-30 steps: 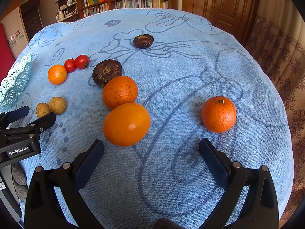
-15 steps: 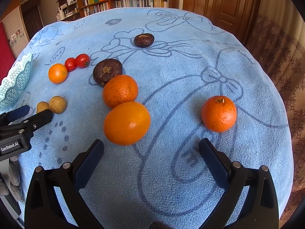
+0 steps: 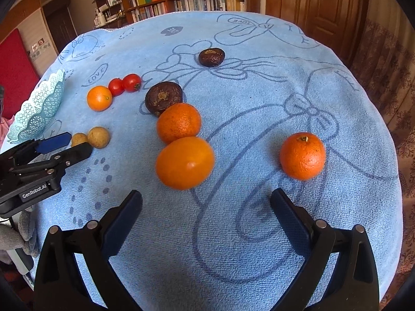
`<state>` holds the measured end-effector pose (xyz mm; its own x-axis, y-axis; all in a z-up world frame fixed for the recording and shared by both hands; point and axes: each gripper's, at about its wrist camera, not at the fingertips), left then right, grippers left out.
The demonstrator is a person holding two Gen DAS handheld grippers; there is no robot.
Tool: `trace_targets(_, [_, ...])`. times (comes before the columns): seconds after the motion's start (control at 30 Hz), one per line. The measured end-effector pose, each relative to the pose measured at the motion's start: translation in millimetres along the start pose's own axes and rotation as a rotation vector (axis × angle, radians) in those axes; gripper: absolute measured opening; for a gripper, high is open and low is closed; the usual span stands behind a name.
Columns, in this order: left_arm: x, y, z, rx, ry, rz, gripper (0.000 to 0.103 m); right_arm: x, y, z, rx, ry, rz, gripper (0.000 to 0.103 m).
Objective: Organize fruits
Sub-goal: 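Grasp the small brown fruit with the left tool while the right tool grasps the large oval orange, then carry the brown fruit with the left tool while the right tool carries the orange to the basket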
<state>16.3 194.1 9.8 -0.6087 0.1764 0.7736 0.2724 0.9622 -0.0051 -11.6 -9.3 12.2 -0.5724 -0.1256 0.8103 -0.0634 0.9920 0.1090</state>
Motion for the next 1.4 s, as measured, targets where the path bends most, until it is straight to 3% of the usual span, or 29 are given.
trace_targets(0.17, [-2.8, -8.9, -2.3, -0.052, -0.001, -0.006, 0.054, 14.0, -2.9, 1.3, 0.008, -0.04, -0.026, 0.093])
trace_targets(0.23, [-1.4, -10.3, -1.9, -0.06, -0.008, 0.006, 0.043, 14.7, -5.3, 1.0, -0.008, -0.044, -0.039, 0.084])
trace_targets(0.3, [0.9, -9.6, -1.4, -0.057, -0.02, 0.017, 0.038, 13.2, -7.4, 0.5, -0.026, -0.041, -0.042, 0.067])
trace_targets(0.33, [2.4, -8.5, -1.1, -0.053, -0.026, 0.025, 0.036, 12.2, -7.7, 0.0, -0.035, -0.04, -0.046, 0.065])
trace_targets(0.53, [11.2, -4.9, 0.5, -0.038, -0.065, 0.046, 0.033, 8.7, 8.0, -8.2, -0.031, -0.065, -0.049, 0.058])
trace_targets(0.6, [12.1, -5.1, 0.8, -0.044, -0.068, 0.052, 0.032, 4.8, 16.4, -12.1, -0.015, -0.069, -0.024, 0.051])
trace_targets(0.73, [10.4, -4.2, 2.2, -0.042, -0.056, 0.06, 0.032, -5.0, 22.7, -13.2, -0.007, -0.057, 0.036, 0.047])
trace_targets(1.0, [0.7, -1.5, 1.1, -0.027, -0.012, 0.078, 0.035, -4.7, 17.6, -11.2, -0.038, -0.062, 0.026, 0.044])
trace_targets(1.4, [48.5, 36.7, -2.8, 0.048, -0.159, 0.044, 0.03, 32.3, 45.8, -12.5, -0.03, -0.144, -0.04, 0.044])
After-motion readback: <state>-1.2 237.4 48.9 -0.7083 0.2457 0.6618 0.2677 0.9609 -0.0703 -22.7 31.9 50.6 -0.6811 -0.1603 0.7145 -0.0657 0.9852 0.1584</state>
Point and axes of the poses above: each gripper's, at about its wrist camera, not at the fingertips, and x roughly against the way its jaws point, y to its left, z to its underside, and after that the axes turned 2 degrees about -x, right-handed
